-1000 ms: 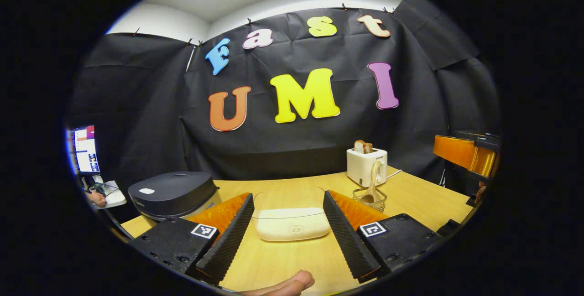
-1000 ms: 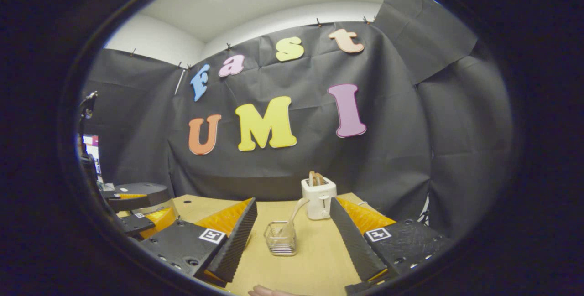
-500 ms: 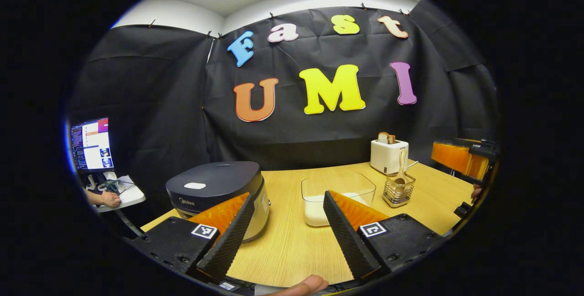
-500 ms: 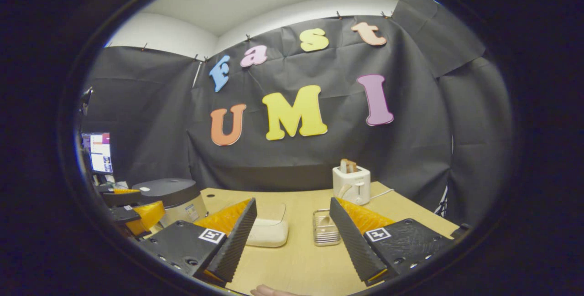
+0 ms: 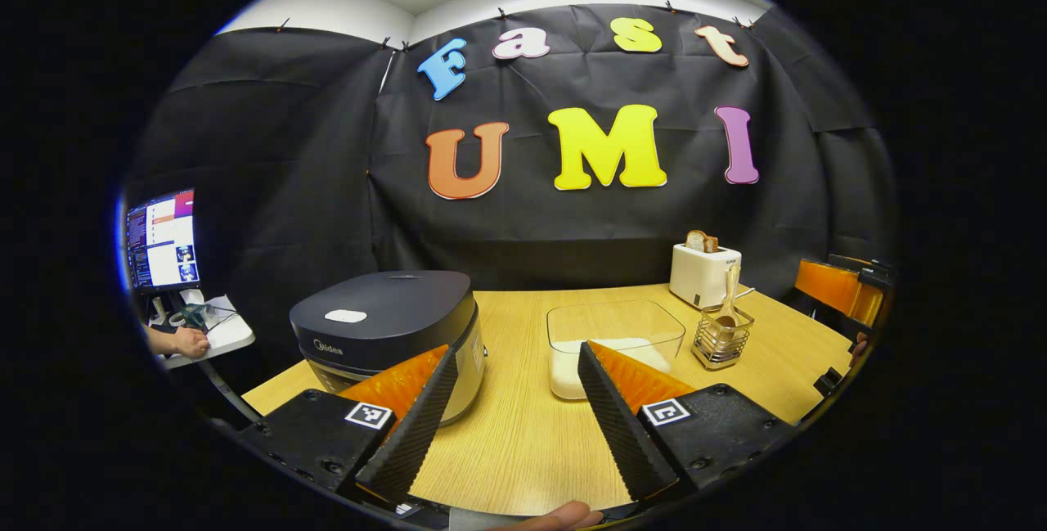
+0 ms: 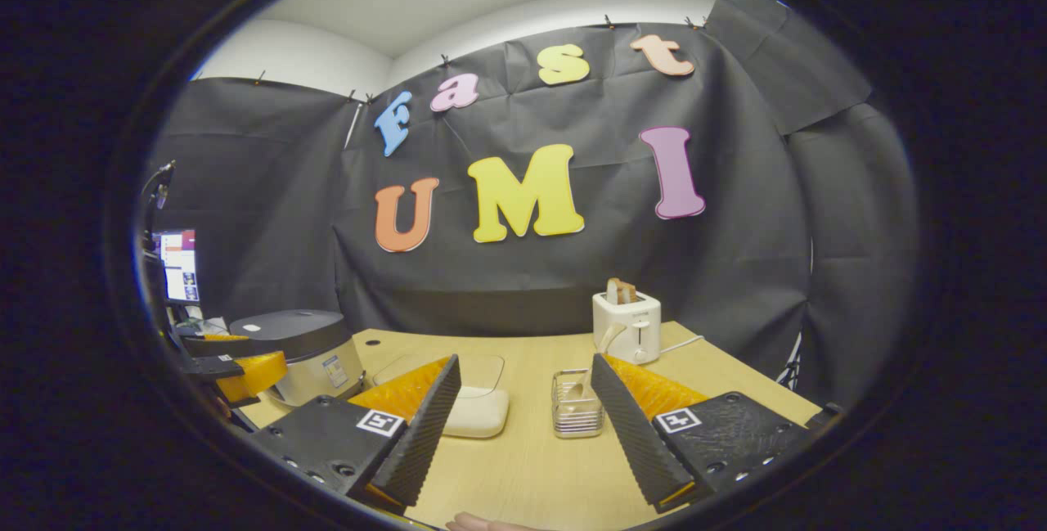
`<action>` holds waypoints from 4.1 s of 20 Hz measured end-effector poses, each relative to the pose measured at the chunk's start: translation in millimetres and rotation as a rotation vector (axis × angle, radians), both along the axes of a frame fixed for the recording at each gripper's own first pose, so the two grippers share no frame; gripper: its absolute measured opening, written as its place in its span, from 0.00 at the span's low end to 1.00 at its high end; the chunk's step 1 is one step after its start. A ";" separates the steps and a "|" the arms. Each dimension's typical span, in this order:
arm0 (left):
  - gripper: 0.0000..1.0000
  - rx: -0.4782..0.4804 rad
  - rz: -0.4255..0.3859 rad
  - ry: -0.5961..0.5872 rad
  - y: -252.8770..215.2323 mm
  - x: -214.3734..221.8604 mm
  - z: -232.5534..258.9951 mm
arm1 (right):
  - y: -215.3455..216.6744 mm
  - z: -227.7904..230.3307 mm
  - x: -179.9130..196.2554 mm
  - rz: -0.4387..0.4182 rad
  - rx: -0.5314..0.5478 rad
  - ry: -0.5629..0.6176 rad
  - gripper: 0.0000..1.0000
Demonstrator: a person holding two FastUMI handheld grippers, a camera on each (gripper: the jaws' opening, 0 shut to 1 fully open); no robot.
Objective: Close the left gripper, press the button to open the rice cooker; take a wooden spoon from the chopstick holder with the right hand, scoop a spoonful of rice and pour it into the rice cooker, then put the wooden spoon back into the chopstick holder.
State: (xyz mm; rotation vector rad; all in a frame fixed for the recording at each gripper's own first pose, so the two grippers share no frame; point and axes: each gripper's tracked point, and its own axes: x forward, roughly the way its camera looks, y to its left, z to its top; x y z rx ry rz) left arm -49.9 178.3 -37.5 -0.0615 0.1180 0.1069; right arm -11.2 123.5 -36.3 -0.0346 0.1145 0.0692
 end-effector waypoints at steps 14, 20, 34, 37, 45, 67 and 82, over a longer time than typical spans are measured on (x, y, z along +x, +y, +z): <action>0.34 -0.058 0.134 0.165 130.8 24.5 14.2 | -16.1 7.3 -4.4 -0.026 -0.009 -0.009 0.95; 0.03 -0.132 0.131 0.317 166.4 49.6 0.1 | -20.1 12.5 -7.8 -0.030 0.004 -0.012 0.95; 0.03 -0.059 0.087 0.435 167.0 48.2 -19.8 | -27.3 16.1 -8.4 -0.038 0.050 -0.003 1.00; 0.03 -0.045 0.053 0.442 168.7 48.4 -23.7 | -25.6 20.4 -11.4 -0.033 0.053 -0.011 0.95; 0.03 0.019 0.115 0.396 168.1 43.7 -7.5 | -33.4 25.5 -14.6 -0.042 0.062 -0.023 0.95; 1.00 0.084 0.066 0.050 37.1 -7.7 51.5 | -78.0 -1.4 33.8 -0.123 0.010 0.062 0.95; 1.00 0.020 -0.042 0.032 -8.3 -18.9 21.8 | -88.7 -92.4 213.2 -0.174 0.092 0.416 0.96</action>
